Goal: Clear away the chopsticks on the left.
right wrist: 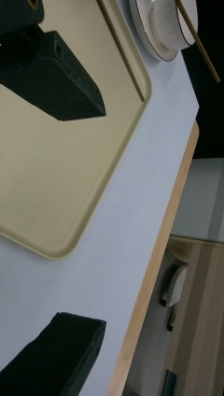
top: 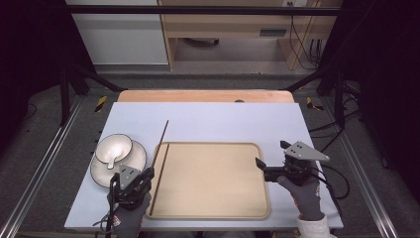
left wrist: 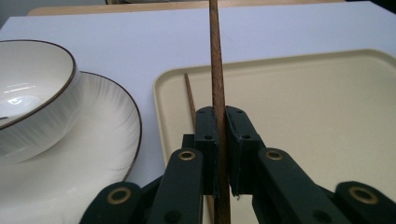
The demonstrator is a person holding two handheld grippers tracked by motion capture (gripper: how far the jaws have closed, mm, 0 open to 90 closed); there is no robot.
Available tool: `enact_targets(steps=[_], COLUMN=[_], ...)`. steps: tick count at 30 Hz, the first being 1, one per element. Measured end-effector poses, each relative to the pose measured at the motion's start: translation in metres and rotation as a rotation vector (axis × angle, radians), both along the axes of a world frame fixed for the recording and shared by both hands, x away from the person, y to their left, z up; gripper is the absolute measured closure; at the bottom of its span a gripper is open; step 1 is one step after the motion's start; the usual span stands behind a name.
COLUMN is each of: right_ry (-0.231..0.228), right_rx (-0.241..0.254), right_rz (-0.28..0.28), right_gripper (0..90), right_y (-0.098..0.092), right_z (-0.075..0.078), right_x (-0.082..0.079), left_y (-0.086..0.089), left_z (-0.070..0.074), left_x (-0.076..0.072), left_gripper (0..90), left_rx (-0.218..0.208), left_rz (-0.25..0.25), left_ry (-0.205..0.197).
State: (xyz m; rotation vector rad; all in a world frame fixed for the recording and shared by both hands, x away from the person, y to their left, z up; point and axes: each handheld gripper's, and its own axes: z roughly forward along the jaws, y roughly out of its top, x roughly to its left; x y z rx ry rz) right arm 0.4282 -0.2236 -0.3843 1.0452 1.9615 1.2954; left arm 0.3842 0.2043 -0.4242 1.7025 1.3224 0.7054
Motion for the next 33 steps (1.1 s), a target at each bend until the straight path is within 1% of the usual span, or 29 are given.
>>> enact_targets(steps=[5, 7, 10, 14, 16, 19, 21, 22, 25, 29, 33], right_ry=[0.0, 0.002, 0.006, 0.008, 0.009, 0.011, 0.011, 0.011, 0.011, 0.013, 0.015], right_rx=[0.001, 0.001, -0.004, -0.005, -0.01, -0.008, -0.009, -0.009, -0.011, -0.016, -0.018], right_rz=[0.001, 0.0, 0.001, 0.003, 0.004, 0.003, 0.002, 0.002, 0.004, 0.004, 0.004], right_gripper=[1.3, 1.3, 1.3, 1.3, 1.3, 1.3, 1.3, 1.3, 1.3, 1.2, 1.2], right_y=[0.0, 0.0, 0.001, 0.002, 0.002, 0.003, 0.003, 0.003, 0.003, 0.004, 0.004], right_z=[0.0, 0.0, -0.001, -0.002, -0.002, -0.003, -0.003, -0.003, -0.003, -0.004, -0.004], right_x=[0.0, 0.0, 0.001, 0.001, 0.001, 0.001, 0.001, 0.001, 0.002, 0.002, 0.002], left_y=[-0.012, -0.017, -0.023, -0.029, -0.031, -0.03, -0.031, -0.031, -0.032, -0.031, -0.032], left_z=[-0.008, -0.013, -0.02, -0.029, -0.035, -0.042, -0.046, -0.047, -0.051, -0.053, -0.055], left_x=[-0.001, -0.001, -0.002, -0.003, -0.003, -0.001, 0.0, 0.0, -0.001, -0.001, -0.001], left_gripper=[83.8, 83.8, 83.8, 83.8, 83.8, 83.8, 83.8, 83.8, 83.8, 83.8, 83.8], left_rx=[0.006, -0.005, -0.014, -0.018, -0.026, -0.011, -0.014, -0.003, 0.009, 0.004, 0.011], left_rz=[0.003, 0.006, 0.006, 0.01, 0.013, 0.01, 0.014, 0.014, 0.019, 0.023, 0.024], left_ry=[-0.001, -0.004, 0.005, 0.013, 0.018, 0.042, 0.047, 0.053, 0.065, 0.076, 0.088])
